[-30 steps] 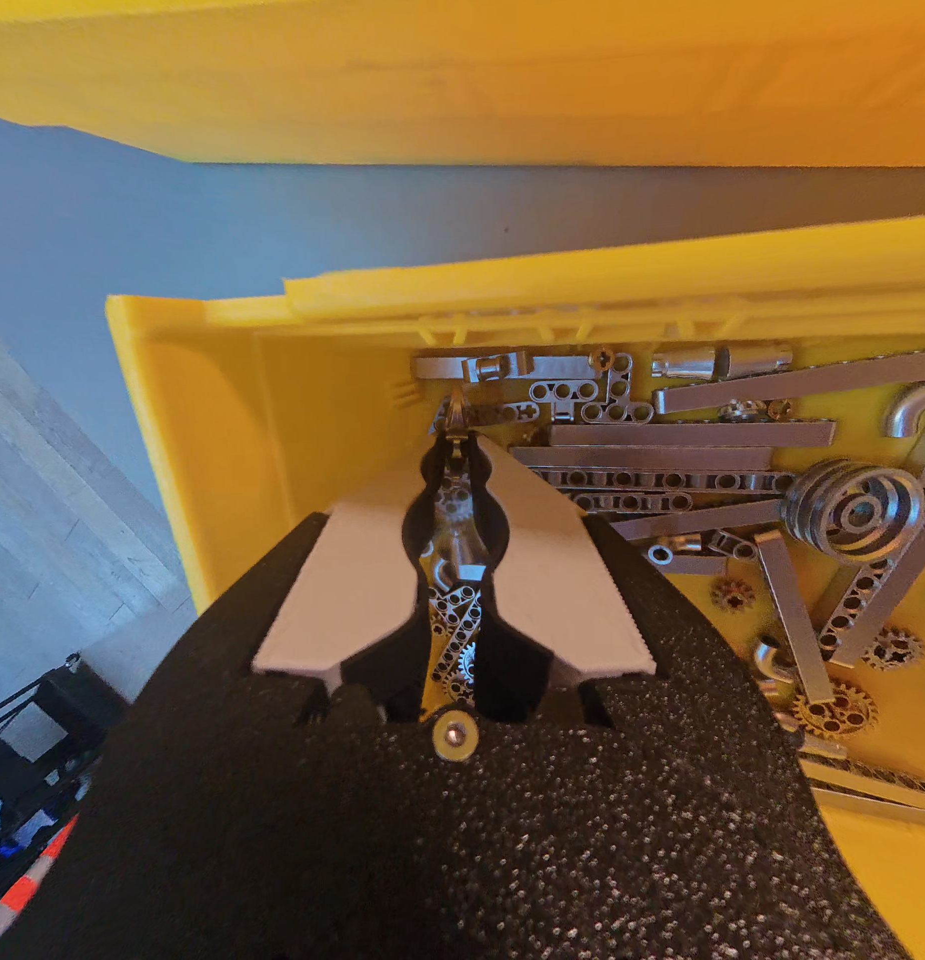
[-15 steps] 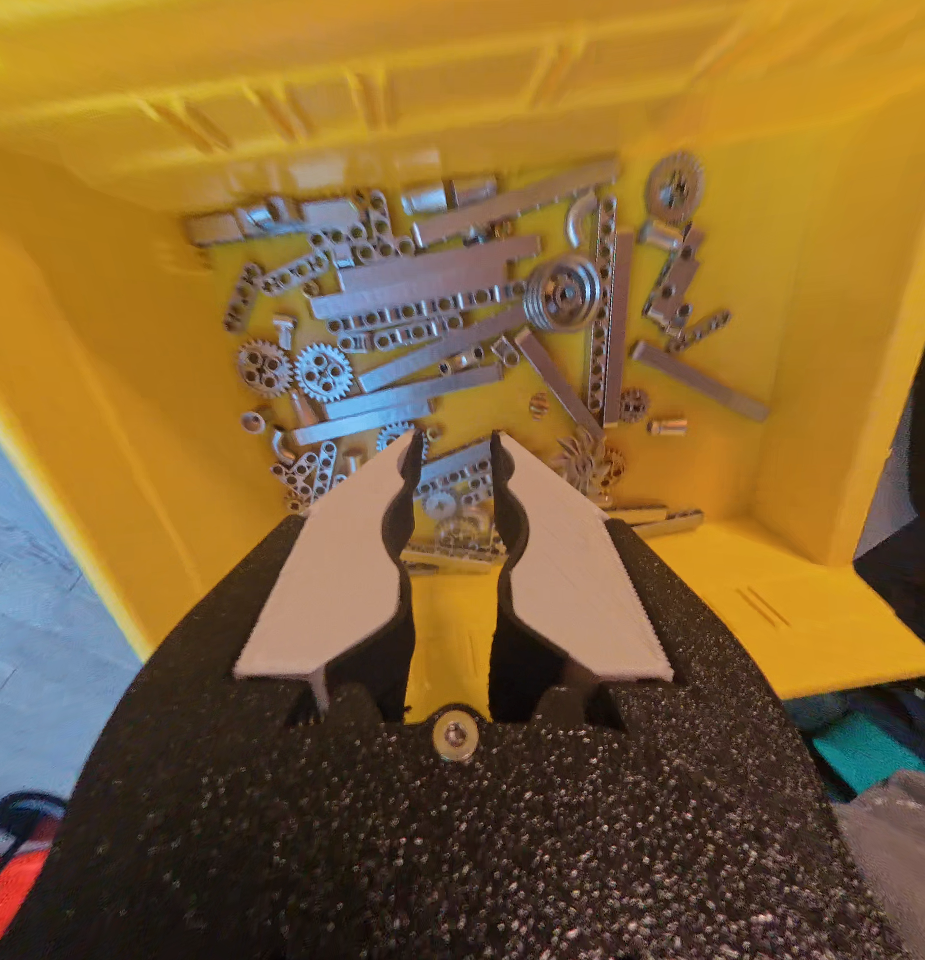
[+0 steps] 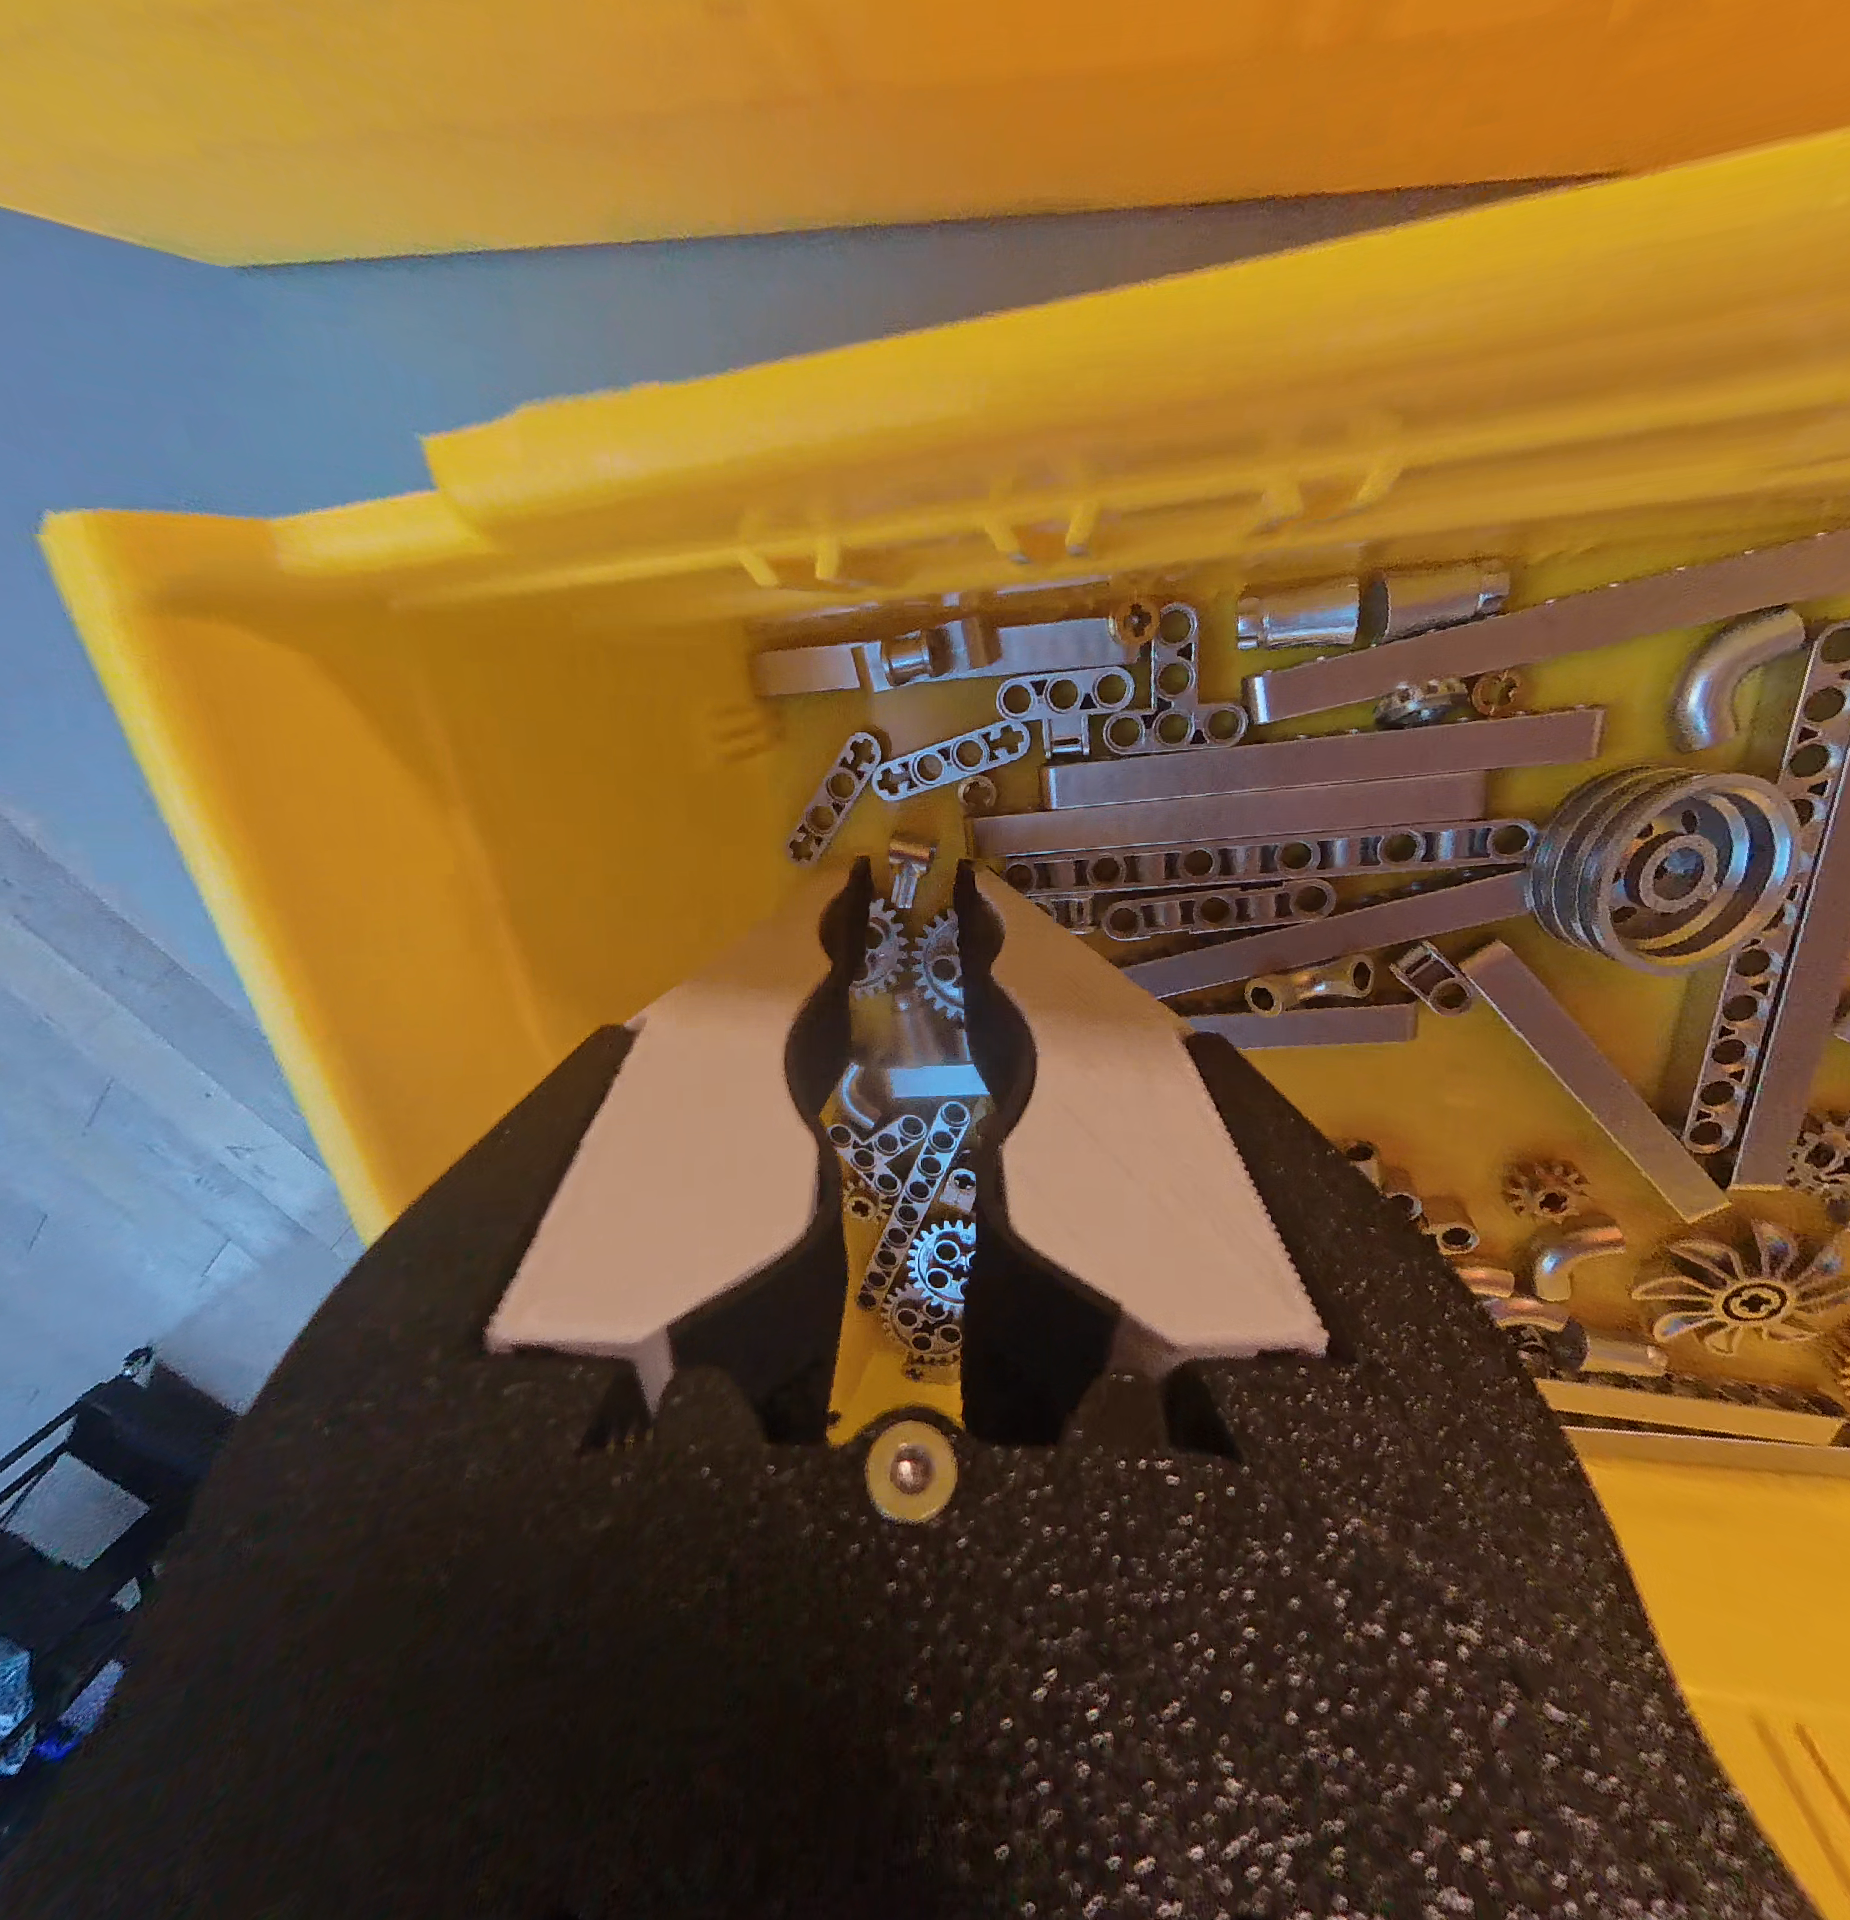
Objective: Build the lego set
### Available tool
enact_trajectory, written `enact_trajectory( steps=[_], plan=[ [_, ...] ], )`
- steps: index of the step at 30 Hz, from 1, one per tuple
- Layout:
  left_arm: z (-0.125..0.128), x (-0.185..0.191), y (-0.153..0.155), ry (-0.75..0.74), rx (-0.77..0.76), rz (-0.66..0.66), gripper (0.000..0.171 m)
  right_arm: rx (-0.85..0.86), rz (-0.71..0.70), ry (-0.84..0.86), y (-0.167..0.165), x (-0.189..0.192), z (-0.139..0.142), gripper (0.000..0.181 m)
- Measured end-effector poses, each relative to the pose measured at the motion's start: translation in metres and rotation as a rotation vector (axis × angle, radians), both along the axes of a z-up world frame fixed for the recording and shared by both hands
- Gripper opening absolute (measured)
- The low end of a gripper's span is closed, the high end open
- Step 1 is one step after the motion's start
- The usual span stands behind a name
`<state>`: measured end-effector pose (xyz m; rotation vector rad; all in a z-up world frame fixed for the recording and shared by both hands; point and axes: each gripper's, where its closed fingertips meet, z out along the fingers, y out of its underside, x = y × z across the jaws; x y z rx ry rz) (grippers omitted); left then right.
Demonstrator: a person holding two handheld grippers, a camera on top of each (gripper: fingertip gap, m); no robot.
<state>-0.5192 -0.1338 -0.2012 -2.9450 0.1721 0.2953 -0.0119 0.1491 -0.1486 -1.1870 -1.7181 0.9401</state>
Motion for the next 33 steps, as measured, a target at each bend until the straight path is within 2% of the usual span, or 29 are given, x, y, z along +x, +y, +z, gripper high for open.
enact_trajectory(
  steps=[6,12,15,18,21,24,26,28,29,33],
  plan=[
    [-0.007,0.0,0.001,-0.023,-0.019,0.0,0.009,-0.002,-0.001,-0.002,0.0,0.0,0.0,0.039],
    [-0.001,0.006,0.002,-0.04,-0.007,0.004,0.006,0.002,0.0,0.001,0.0,0.0,0.001,0.039],
    [0.023,0.016,0.009,-0.011,0.077,-0.009,0.006,0.005,0.004,0.01,0.0,0.001,0.003,0.039],
    [0.065,0.045,0.028,0.019,0.229,-0.062,0.006,0.006,0.007,0.022,-0.002,0.002,0.007,0.039],
    [0.113,0.105,0.06,0.005,0.443,-0.161,0.006,0.017,0.005,0.023,-0.003,0.002,0.008,0.038],
    [0.155,0.196,0.095,-0.1,0.681,-0.301,0.006,0.027,0.024,0.038,-0.011,0.001,0.012,0.039],
    [0.167,0.265,0.115,-0.203,0.798,-0.414,0.006,0.041,0.035,0.051,-0.017,0.001,0.015,0.039],
    [0.159,0.332,0.132,-0.298,0.849,-0.529,0.006,0.064,0.029,0.06,-0.018,0.001,0.018,0.039],
    [0.146,0.361,0.141,-0.32,0.837,-0.581,0.006,0.076,0.016,0.063,-0.016,0.001,0.018,0.039],
    [0.069,0.445,0.183,-0.288,0.706,-0.744,0.006,0.099,-0.095,0.07,0.009,0.004,0.018,0.039]
  ],
)
